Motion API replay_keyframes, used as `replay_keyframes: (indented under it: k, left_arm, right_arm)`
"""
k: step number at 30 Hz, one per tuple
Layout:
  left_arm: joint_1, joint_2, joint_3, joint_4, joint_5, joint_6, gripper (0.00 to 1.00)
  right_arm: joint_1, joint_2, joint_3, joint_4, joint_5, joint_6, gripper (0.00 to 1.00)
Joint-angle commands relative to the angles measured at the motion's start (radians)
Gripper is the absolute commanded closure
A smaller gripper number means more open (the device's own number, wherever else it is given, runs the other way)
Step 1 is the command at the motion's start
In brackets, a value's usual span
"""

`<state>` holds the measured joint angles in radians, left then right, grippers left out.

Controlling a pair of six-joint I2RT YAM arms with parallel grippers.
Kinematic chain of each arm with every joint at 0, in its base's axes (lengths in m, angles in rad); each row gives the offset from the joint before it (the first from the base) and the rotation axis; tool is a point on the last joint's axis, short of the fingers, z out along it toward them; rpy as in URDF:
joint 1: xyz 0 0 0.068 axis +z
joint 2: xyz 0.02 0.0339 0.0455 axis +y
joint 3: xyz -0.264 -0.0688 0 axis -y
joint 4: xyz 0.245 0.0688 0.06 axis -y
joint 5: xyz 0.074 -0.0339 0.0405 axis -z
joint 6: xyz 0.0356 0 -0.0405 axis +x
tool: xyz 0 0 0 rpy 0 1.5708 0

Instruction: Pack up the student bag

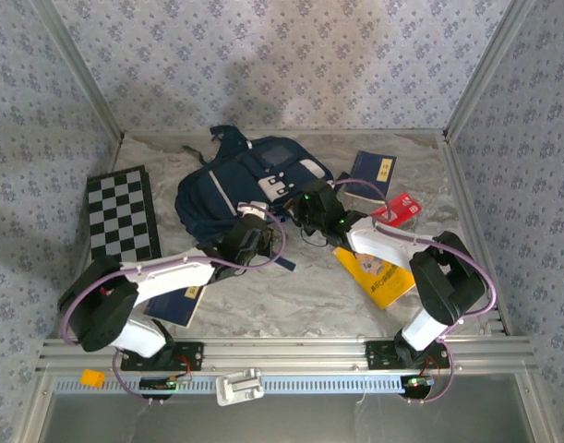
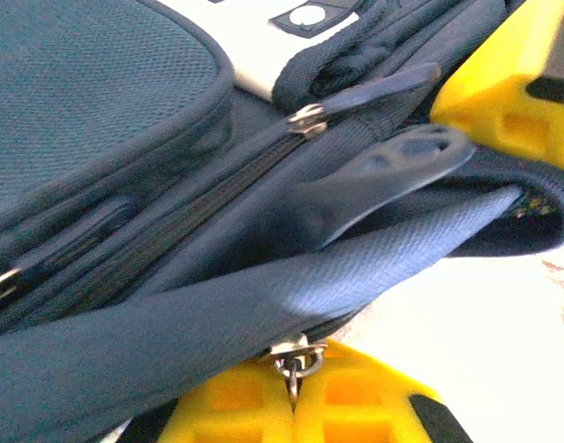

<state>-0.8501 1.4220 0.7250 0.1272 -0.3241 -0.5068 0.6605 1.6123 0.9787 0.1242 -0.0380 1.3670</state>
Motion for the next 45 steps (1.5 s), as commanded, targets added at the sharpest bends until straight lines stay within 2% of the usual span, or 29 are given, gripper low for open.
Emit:
replay_keyframes:
  k: [1,12,19,22,26,31,33,36,39,45]
  left_arm:
    - [0.042,-0.07,-0.038,-0.015,0.029,0.034,1.0]
    - [0.134,-0.198,-0.105,-0.101,0.164,0.107,1.0]
    - [0.133,-0.189,-0.06,-0.092,0.301,0.103,1.0]
    - [0.118,-0.133,-0.012,-0.069,0.326,0.087,1.0]
    - [0.104,-0.047,0.057,-0.088,0.297,0.066,1.0]
    - [0.103,-0.005,0.08,-0.074,0.293,0.053,1.0]
    - [0.104,0.001,0.082,-0.071,0.3,0.051,1.0]
    - [0.103,0.013,0.087,-0.06,0.321,0.053,1.0]
    - [0.102,0.024,0.095,-0.055,0.328,0.053,1.0]
    - [0.091,0.02,0.103,-0.062,0.343,0.06,1.0]
  right_arm:
    - [-0.021,-0.043,0.023,-0.001,-0.029,-0.039,1.0]
    - [-0.102,0.015,0.116,-0.06,-0.145,-0.116,1.0]
    - [-0.186,0.138,0.306,-0.165,-0.26,-0.225,1.0]
    - [-0.225,0.166,0.345,-0.195,-0.27,-0.264,0.89]
    - [-0.266,0.199,0.382,-0.248,-0.353,-0.302,0.81]
    - [-0.282,0.08,0.277,-0.303,-0.391,-0.347,0.5]
    - [-0.266,0.037,0.227,-0.316,-0.418,-0.335,0.43]
    - [-0.208,0.004,0.141,-0.286,-0.43,-0.281,0.37]
    - [-0.161,0.011,0.069,-0.156,-0.434,-0.172,0.34]
    - [-0.101,0.127,0.043,0.071,-0.426,-0.013,0.33]
